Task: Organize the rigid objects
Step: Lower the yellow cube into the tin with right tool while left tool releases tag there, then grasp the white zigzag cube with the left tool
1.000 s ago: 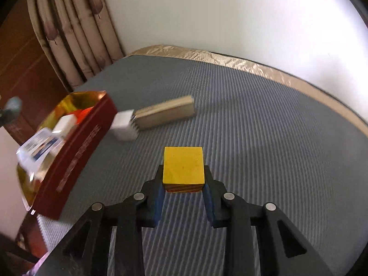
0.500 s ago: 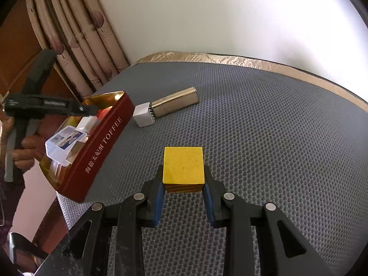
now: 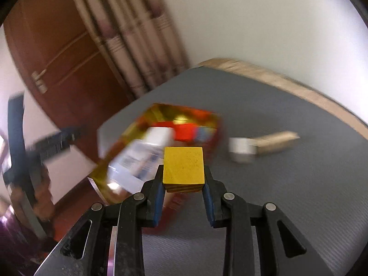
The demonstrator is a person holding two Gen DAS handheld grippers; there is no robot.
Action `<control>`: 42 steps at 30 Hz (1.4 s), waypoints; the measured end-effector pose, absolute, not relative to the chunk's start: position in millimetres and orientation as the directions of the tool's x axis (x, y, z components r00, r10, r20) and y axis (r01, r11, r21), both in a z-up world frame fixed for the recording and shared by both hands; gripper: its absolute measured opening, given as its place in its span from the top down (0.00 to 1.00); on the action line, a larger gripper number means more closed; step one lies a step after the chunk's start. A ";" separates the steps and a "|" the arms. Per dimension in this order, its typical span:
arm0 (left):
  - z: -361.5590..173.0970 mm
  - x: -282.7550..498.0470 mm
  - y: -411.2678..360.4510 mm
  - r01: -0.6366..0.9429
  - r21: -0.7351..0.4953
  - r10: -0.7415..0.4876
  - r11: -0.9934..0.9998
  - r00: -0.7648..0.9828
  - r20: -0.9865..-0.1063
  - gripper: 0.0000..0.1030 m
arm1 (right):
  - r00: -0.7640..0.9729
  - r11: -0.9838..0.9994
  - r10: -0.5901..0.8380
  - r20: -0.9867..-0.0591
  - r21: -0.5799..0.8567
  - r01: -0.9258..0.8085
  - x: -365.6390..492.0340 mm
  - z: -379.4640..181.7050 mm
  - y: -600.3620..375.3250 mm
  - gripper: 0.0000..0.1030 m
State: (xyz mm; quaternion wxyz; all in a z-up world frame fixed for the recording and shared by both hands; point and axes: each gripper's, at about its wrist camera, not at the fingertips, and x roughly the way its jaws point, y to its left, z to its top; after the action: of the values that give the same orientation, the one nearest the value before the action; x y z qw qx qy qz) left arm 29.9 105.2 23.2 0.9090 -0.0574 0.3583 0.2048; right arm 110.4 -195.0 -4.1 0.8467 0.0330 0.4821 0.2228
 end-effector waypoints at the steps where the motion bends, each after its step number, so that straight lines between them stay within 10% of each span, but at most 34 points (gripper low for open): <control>1: 20.8 21.2 109.4 -0.444 0.040 0.354 0.895 0.652 -0.671 0.42 | 0.413 0.887 0.425 -0.806 0.280 -0.366 121.7 -4.5 -176.4 0.73; 24: 11.2 17.4 131.8 -0.470 0.014 0.347 0.883 0.632 -0.693 0.42 | 0.370 0.892 0.451 -0.812 0.395 -0.220 208.1 -48.9 -99.5 0.57; 26: 11.0 17.3 131.1 -0.471 0.012 0.344 0.882 0.627 -0.699 0.42 | 0.463 0.925 0.381 -0.800 0.326 -0.196 191.6 -35.5 -128.5 0.43; 31: 13.4 14.6 123.2 -0.453 0.026 0.347 0.891 0.643 -0.683 0.42 | 0.530 0.993 0.115 -0.840 0.093 -0.069 137.4 -47.2 -218.7 0.44; 36: 29.3 11.7 98.3 -0.305 -0.038 0.204 0.951 0.718 -0.665 0.42 | 0.465 0.982 -0.187 -0.866 -0.164 0.090 75.4 -84.5 -316.2 0.42; 42: 61.1 37.1 12.9 0.095 -0.117 -0.150 0.989 0.693 -0.705 0.30 | 0.497 0.967 -0.216 -0.840 -0.116 0.225 31.6 -75.7 -390.1 0.24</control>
State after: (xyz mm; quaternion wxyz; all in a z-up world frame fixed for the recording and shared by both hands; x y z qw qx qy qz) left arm 37.1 12.9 61.1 0.9194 -0.0357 0.3861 -0.0666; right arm 31.6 -390.1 -75.7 0.8652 0.0045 0.4850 -0.1275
